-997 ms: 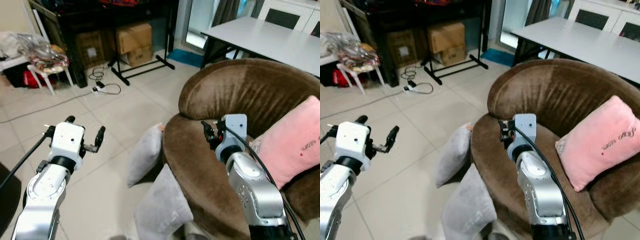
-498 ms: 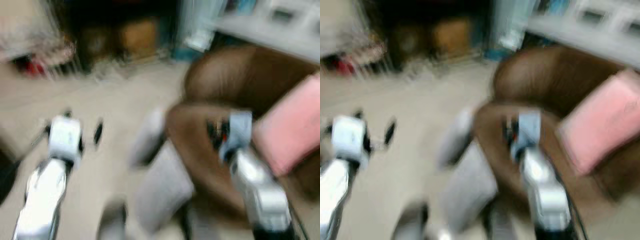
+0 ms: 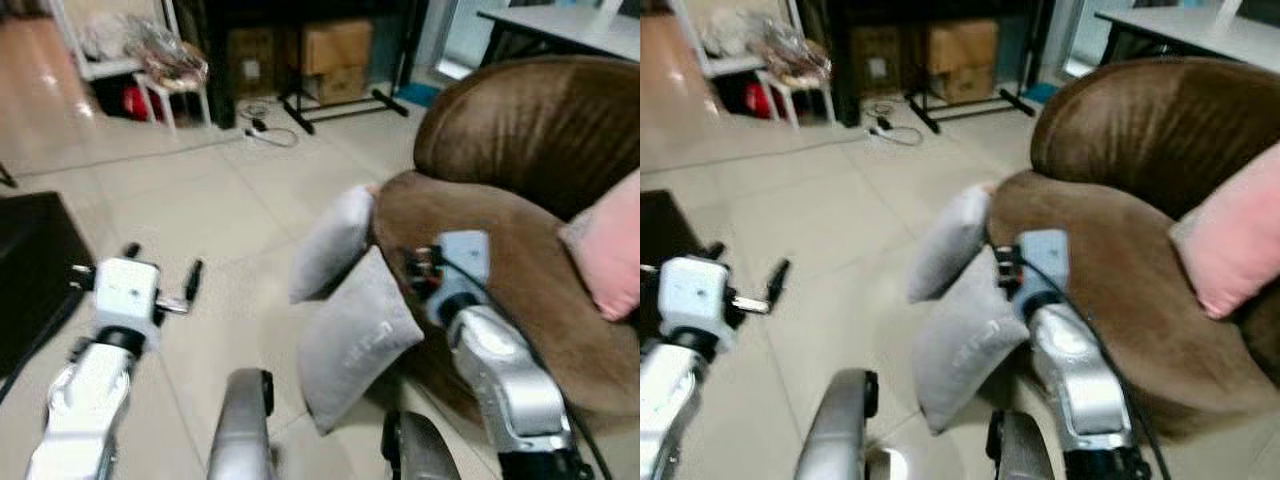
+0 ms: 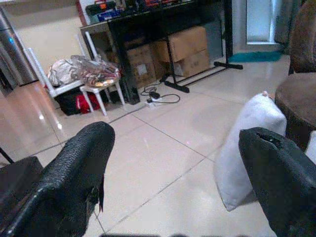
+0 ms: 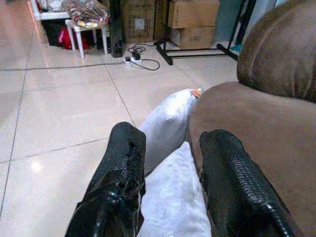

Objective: Move the pillow to the sofa from floor

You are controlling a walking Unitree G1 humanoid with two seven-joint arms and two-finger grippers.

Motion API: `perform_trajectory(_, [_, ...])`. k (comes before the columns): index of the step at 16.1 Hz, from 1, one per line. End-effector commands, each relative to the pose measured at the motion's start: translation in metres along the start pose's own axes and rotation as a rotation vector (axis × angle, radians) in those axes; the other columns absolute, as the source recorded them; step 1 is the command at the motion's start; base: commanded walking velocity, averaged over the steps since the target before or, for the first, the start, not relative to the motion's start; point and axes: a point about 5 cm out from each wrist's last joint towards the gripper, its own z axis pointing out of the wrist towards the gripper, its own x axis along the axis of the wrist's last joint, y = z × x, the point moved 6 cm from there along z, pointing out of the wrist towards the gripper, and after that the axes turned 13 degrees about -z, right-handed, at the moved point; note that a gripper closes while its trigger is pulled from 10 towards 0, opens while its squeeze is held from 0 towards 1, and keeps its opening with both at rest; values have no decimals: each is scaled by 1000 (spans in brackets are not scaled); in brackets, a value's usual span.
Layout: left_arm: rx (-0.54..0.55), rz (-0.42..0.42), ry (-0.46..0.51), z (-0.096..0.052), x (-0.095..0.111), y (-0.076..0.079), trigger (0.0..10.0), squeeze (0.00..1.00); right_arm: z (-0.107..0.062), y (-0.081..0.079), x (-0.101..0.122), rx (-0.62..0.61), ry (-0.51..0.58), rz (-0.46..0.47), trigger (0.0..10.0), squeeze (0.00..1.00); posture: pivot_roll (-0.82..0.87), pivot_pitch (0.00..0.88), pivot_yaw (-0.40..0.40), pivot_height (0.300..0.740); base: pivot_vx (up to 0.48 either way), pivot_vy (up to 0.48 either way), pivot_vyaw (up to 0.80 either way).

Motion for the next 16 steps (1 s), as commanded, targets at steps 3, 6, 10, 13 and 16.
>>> perform_trajectory(3, [-25,-13,38,4,12,8,10000,0,1,7,11,-15,23,-39,10000,0,-10,0,-58,587,337,0,800])
perform_trajectory(6, [-22,-13,37,3,11,7,10000,0,2,10,10,-33,20,-22,10000,0,-10,0,-61,587,340,0,0])
perform_trajectory(10, [-20,-12,34,3,11,7,10000,0,2,10,9,-31,16,-27,10000,0,-11,0,-61,587,340,0,0])
perform_trajectory(13, [-4,-2,35,5,11,5,10000,0,2,8,8,-20,11,-15,10000,0,-14,0,-60,582,189,0,0])
perform_trajectory(16, [-5,3,28,5,9,7,10000,0,3,6,2,-4,-18,-7,10000,0,-14,0,-60,552,0,0,0])
